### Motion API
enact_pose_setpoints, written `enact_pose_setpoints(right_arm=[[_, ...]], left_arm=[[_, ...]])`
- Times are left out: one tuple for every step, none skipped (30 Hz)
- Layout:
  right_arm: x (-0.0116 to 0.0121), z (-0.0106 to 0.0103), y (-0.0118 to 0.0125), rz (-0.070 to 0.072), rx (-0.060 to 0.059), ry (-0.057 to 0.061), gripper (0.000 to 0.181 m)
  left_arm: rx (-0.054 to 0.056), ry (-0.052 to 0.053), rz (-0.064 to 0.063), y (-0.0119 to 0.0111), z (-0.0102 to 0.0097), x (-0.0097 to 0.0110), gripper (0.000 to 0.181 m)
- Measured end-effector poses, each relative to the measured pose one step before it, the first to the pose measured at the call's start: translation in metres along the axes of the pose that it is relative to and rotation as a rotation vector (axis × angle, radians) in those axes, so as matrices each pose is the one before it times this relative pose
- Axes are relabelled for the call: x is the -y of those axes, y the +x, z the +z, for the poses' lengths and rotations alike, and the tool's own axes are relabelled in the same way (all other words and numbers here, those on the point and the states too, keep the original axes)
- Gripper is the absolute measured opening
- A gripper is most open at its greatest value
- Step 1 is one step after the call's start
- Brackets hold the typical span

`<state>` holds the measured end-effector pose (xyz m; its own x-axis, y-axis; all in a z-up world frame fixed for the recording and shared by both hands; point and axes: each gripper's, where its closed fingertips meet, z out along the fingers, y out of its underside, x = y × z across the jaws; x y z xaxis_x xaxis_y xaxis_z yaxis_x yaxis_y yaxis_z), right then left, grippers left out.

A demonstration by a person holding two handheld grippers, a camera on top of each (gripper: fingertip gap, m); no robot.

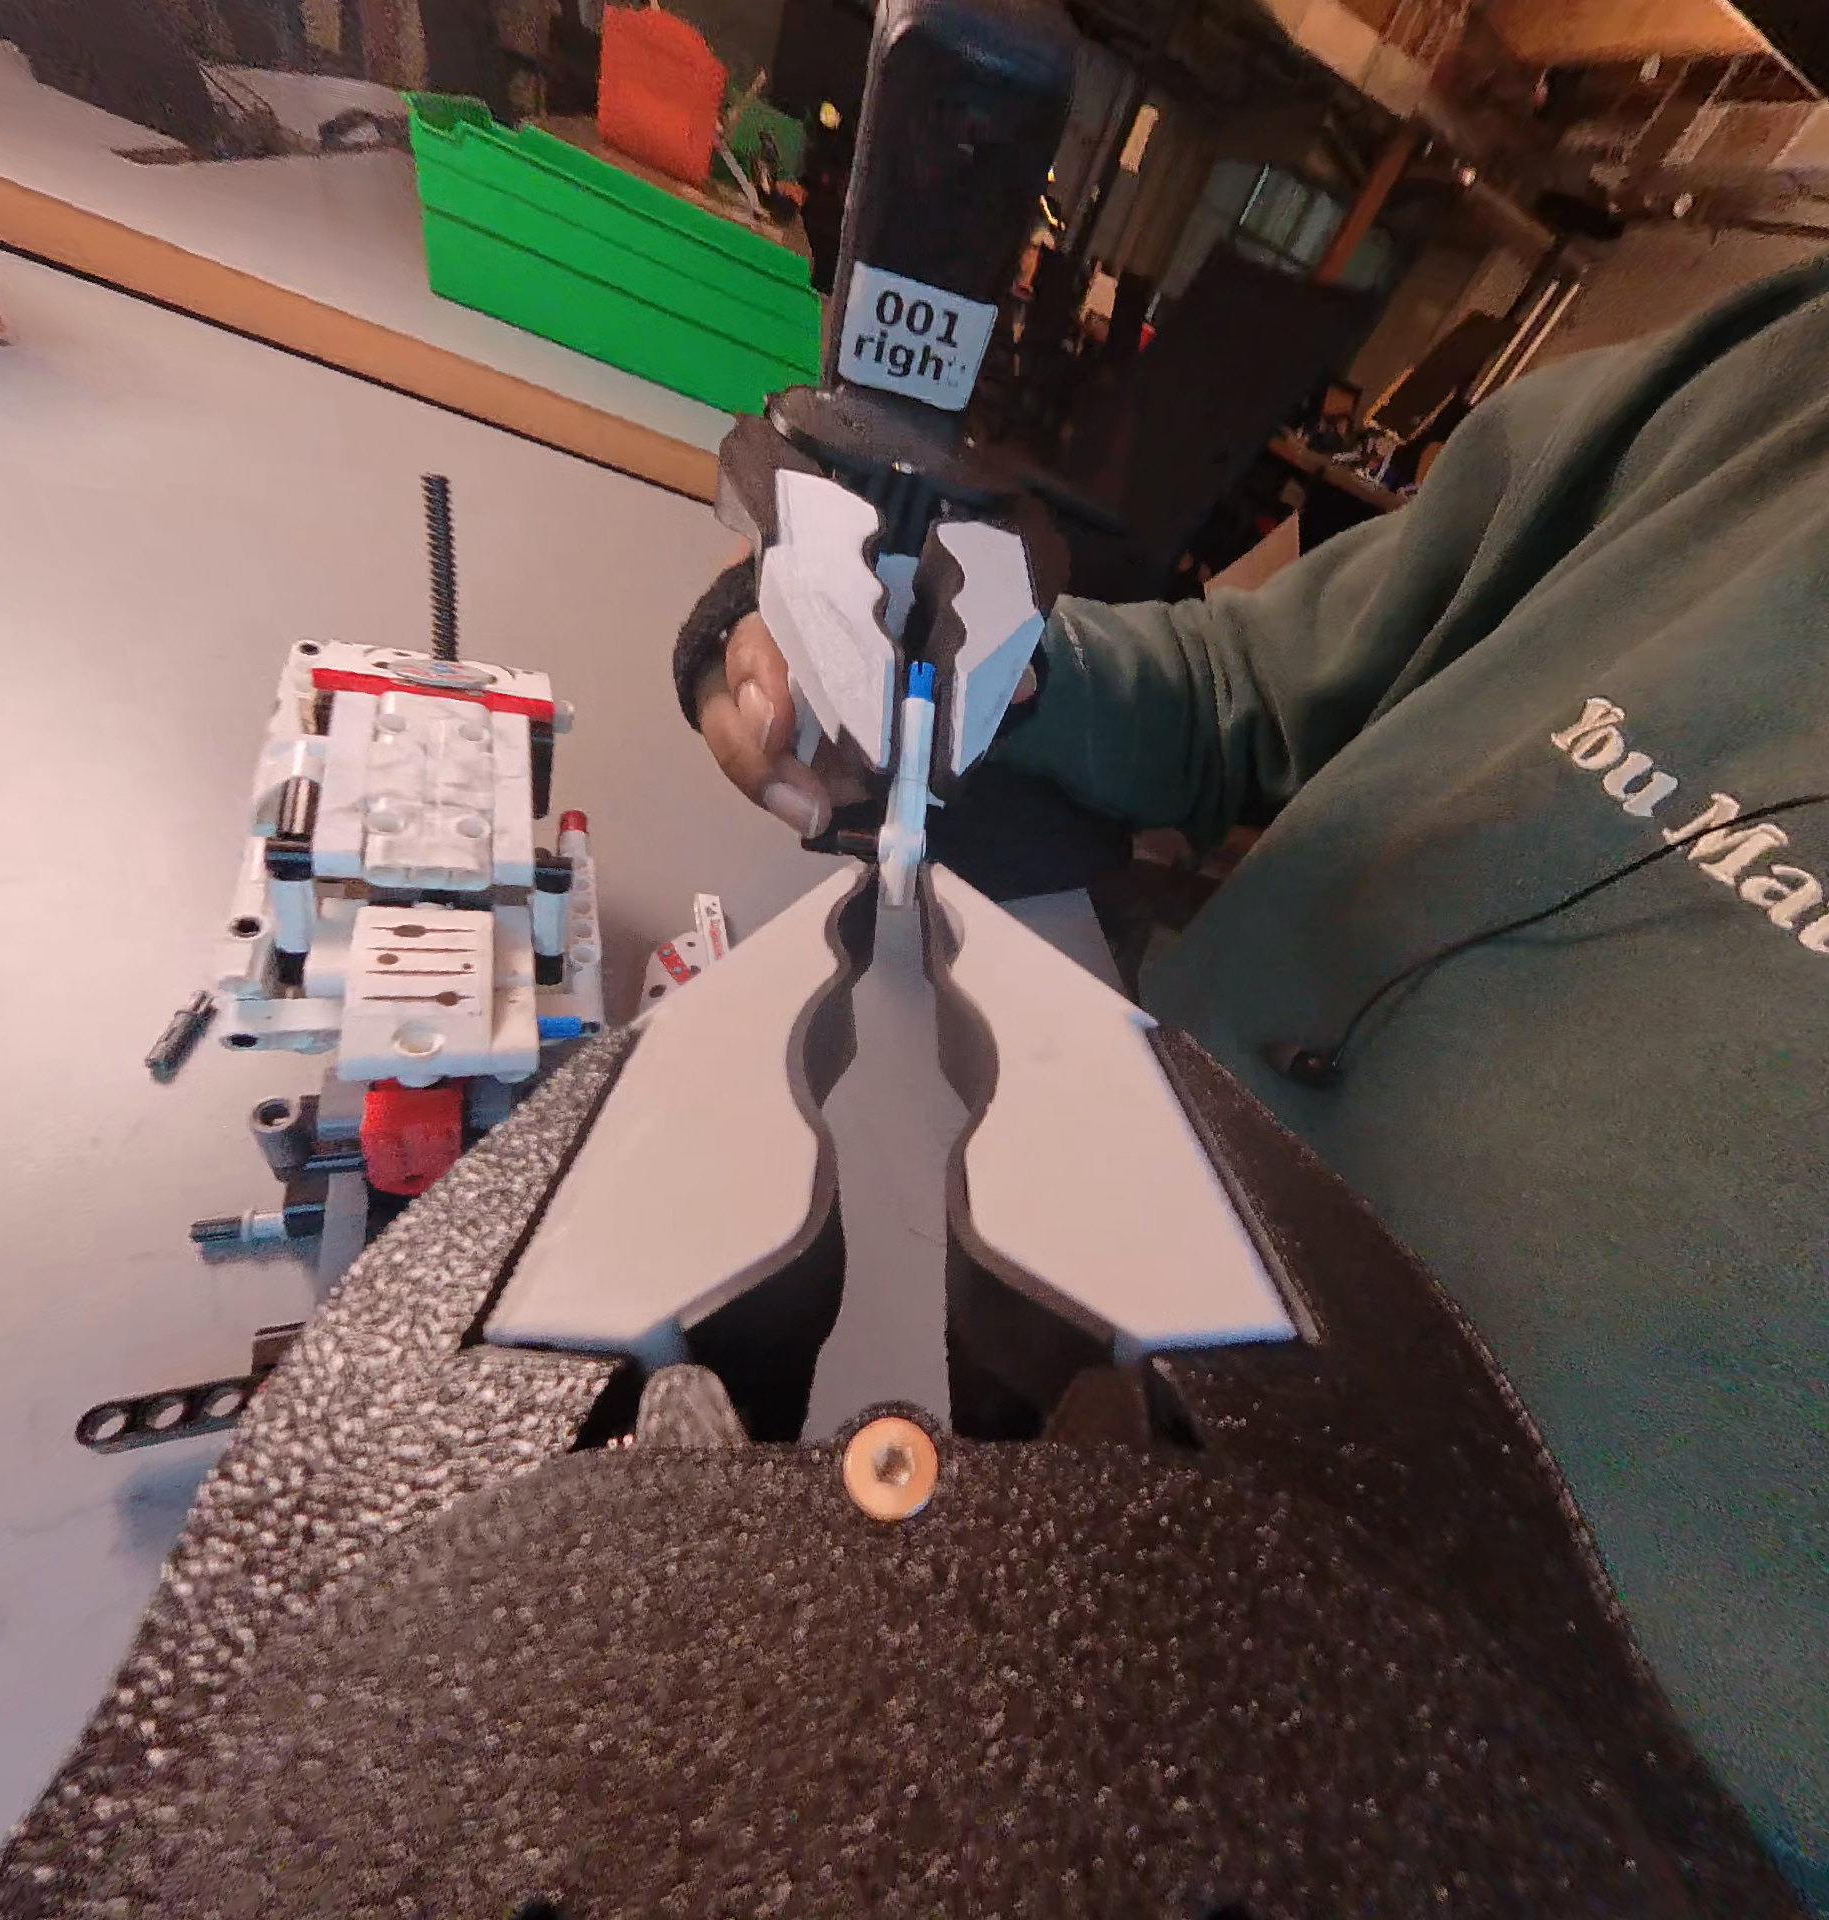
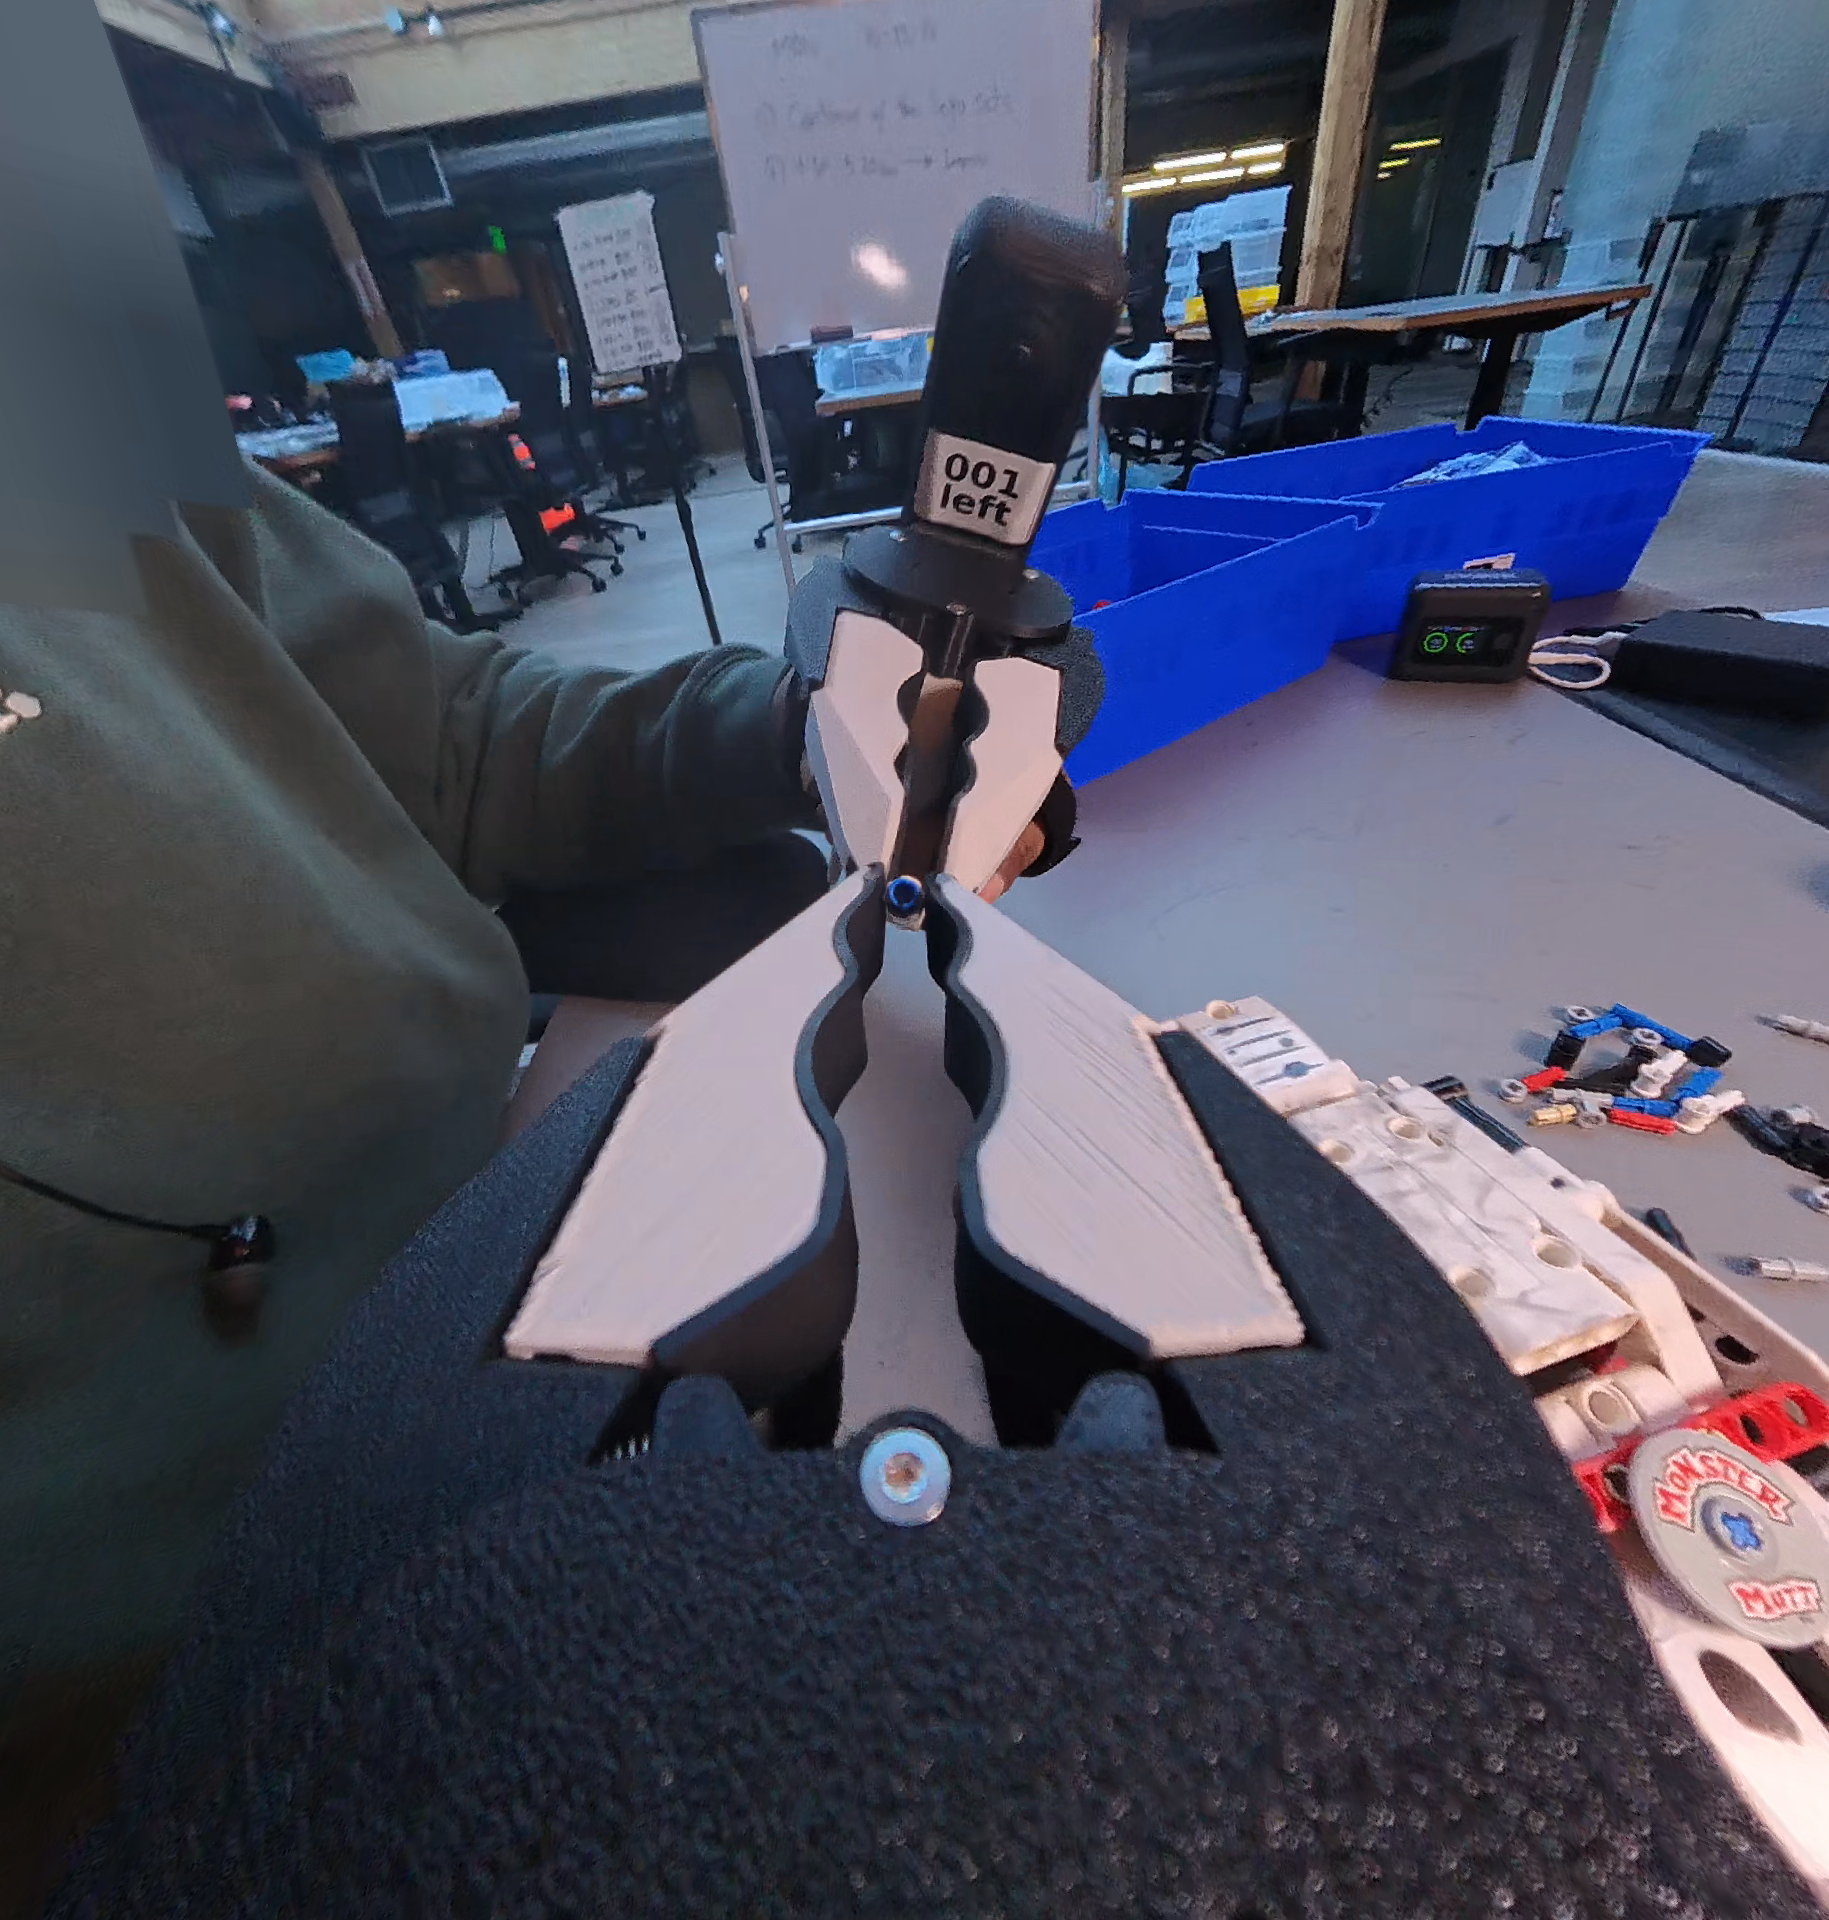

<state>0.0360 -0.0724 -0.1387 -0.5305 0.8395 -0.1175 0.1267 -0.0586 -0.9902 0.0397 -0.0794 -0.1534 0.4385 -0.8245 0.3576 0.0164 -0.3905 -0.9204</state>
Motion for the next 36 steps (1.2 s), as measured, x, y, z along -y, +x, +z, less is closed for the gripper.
enact_pose_setpoints(right_arm=[[0.00109,0.00135,0.00512,0.0306,-0.0113,0.0180,0.006],[0.00118,0.00107,0.00483,0.0319,-0.0123,0.0209,0.006],[0.00158,0.00070,0.00431,0.0359,-0.0110,0.0264,0.006],[0.00237,0.00013,0.00524,0.0438,-0.0160,0.0317,0.006],[0.00247,-0.00041,0.00569,0.0501,-0.0165,0.0316,0.006],[0.00296,-0.00075,0.00560,0.0562,-0.0153,0.0318,0.006],[0.00330,-0.00075,0.00528,0.0578,-0.0140,0.0339,0.006],[0.00285,-0.00045,0.00305,0.0572,-0.0024,0.0301,0.006],[0.00125,0.00041,0.00047,0.0565,0.0109,0.0181,0.006],[-0.00005,0.00137,0.00015,0.0515,0.0099,0.0095,0.006],[-0.00075,0.00185,-0.00078,0.0394,0.0119,0.0063,0.006],[-0.00171,0.00201,-0.00177,0.0271,0.0159,0.0013,0.006],[-0.00211,0.00164,-0.00165,0.0173,0.0138,-0.0032,0.006],[-0.00024,0.00047,-0.00033,0.0094,0.0046,0.0050,0.006],[-0.00001,-0.00068,-0.00064,0.0031,0.0094,-0.0024,0.006],[-0.00134,-0.00077,-0.00088,-0.0092,0.0078,-0.0141,0.006],[-0.00166,-0.00076,-0.00143,-0.0298,0.0028,-0.0175,0.006],[-0.00070,-0.00130,-0.00184,-0.0492,-0.0035,-0.0173,0.006],[-0.00011,-0.00215,-0.00235,-0.0756,-0.0065,-0.0212,0.011],[-0.00001,-0.00264,-0.00197,-0.0904,-0.0126,-0.0263,0.015],[-0.00019,-0.00271,0.00004,-0.0879,-0.0232,-0.0297,0.016],[0.00027,-0.00231,0.00084,-0.0758,-0.0233,-0.0231,0.016],[0.00158,-0.00197,-0.00053,-0.0461,-0.0077,-0.0080,0.015],[0.00121,-0.00119,-0.00191,-0.0191,0.0081,-0.0072,0.013],[0.00068,-0.00060,-0.00209,-0.0102,0.0089,-0.0054,0.010],[0.00066,-0.00016,-0.00124,-0.0115,0.0032,-0.0005,0.008],[0.00056,0.00011,-0.00157,-0.0065,0.0040,0.0022,0.006],[-0.00066,0.00058,-0.00285,-0.0057,0.0122,-0.0063,0.004],[-0.00055,0.00082,-0.00169,-0.0086,0.0037,-0.0054,0.004],[-0.00053,0.00079,-0.00085,-0.0090,0.0008,-0.0044,0.005],[0.00010,0.00075,-0.00078,-0.0014,0.0036,-0.0017,0.005],[0.00041,0.00052,-0.00034,0.0040,0.0045,0.0009,0.004],[0.00017,0.00023,-0.00010,0.0034,0.0031,-0.0001,0.004],[-0.00015,0.00011,-0.00054,0.0003,0.0048,-0.0034,0.004],[0.00009,-0.00012,-0.00059,-0.0030,0.0037,-0.0020,0.003],[0.00088,-0.00003,-0.00020,-0.0022,0.0014,0.0065,0.003]], left_arm=[[0.0244,0.0200,0.0062,-0.00424,-0.00218,0.00160,0.007],[0.0347,0.0148,0.0208,-0.00441,-0.00167,0.00155,0.007],[0.0341,0.0129,0.0272,-0.00384,-0.00174,0.00181,0.007],[0.0388,0.0113,0.0321,-0.00418,-0.00161,0.00176,0.009],[0.0440,0.0093,0.0356,-0.00476,-0.00141,0.00170,0.013],[0.0420,0.0062,0.0380,-0.00392,-0.00090,0.00159,0.020],[0.0373,0.0018,0.0427,-0.00254,-0.00023,0.00144,0.024],[0.0456,0.0014,0.0504,-0.00301,0.00061,0.00181,0.028],[0.0525,-0.0064,0.0595,-0.00362,0.00141,0.00126,0.031],[0.0432,-0.0131,0.0631,-0.00218,0.00203,0.00063,0.031],[0.0348,-0.0120,0.0544,-0.00101,0.00235,0.00111,0.030],[0.0248,-0.0096,0.0409,-0.00027,0.00243,0.00131,0.027],[0.0131,-0.0129,0.0278,0.00038,0.00226,0.00024,0.018],[-0.0039,-0.0123,0.0198,0.00203,0.00126,-0.00046,0.008],[0.0042,-0.0011,0.0035,-0.00015,0.00031,0.00072,0.008],[-0.0166,-0.0009,-0.0145,0.00185,-0.00014,0.00006,0.007],[-0.0284,0.0056,-0.0324,0.00227,-0.00049,0.00027,0.006],[-0.0375,0.0187,-0.0501,0.00222,-0.00111,0.00121,0.007],[-0.0455,0.0275,-0.0695,0.00194,-0.00196,0.00195,0.007],[-0.0683,0.0143,-0.0831,0.00392,-0.00199,0.00017,0.007],[-0.0514,0.0135,-0.0742,0.00182,-0.00211,0.00008,0.007],[-0.0324,0.0270,-0.0442,0.00076,-0.00258,0.00164,0.007],[-0.0498,0.0053,-0.0415,0.00419,-0.00175,-0.00033,0.007],[-0.0257,0.0035,-0.0253,0.00174,-0.00091,-0.00012,0.007],[-0.0131,0.0057,-0.0133,0.00068,-0.00046,0.00036,0.007],[-0.0196,0.0025,-0.0166,0.00176,0.00016,0.00026,0.007],[-0.0090,0.0017,-0.0096,0.00081,0.00031,0.00019,0.007],[-0.0033,-0.0030,-0.0025,0.00032,0.00031,-0.00049,0.007],[-0.0015,-0.0094,0.0018,0.00044,0.00052,-0.00133,0.007],[-0.0036,-0.0024,0.0013,0.00103,0.00053,-0.00016,0.007],[-0.0024,-0.0013,-0.0009,0.00064,0.00047,-0.00010,0.007],[-0.0020,-0.0048,0.0004,0.00054,0.00044,-0.00049,0.007],[0.0000,-0.0008,0.0017,0.00033,0.00017,0.00008,0.007],[0.0003,-0.0006,0.0017,0.00026,-0.00013,0.00020,0.007],[-0.0017,-0.0015,0.0003,0.00045,0.00000,-0.00006,0.007],[-0.0010,0.0014,0.0005,0.00045,0.00025,0.00020,0.007]])
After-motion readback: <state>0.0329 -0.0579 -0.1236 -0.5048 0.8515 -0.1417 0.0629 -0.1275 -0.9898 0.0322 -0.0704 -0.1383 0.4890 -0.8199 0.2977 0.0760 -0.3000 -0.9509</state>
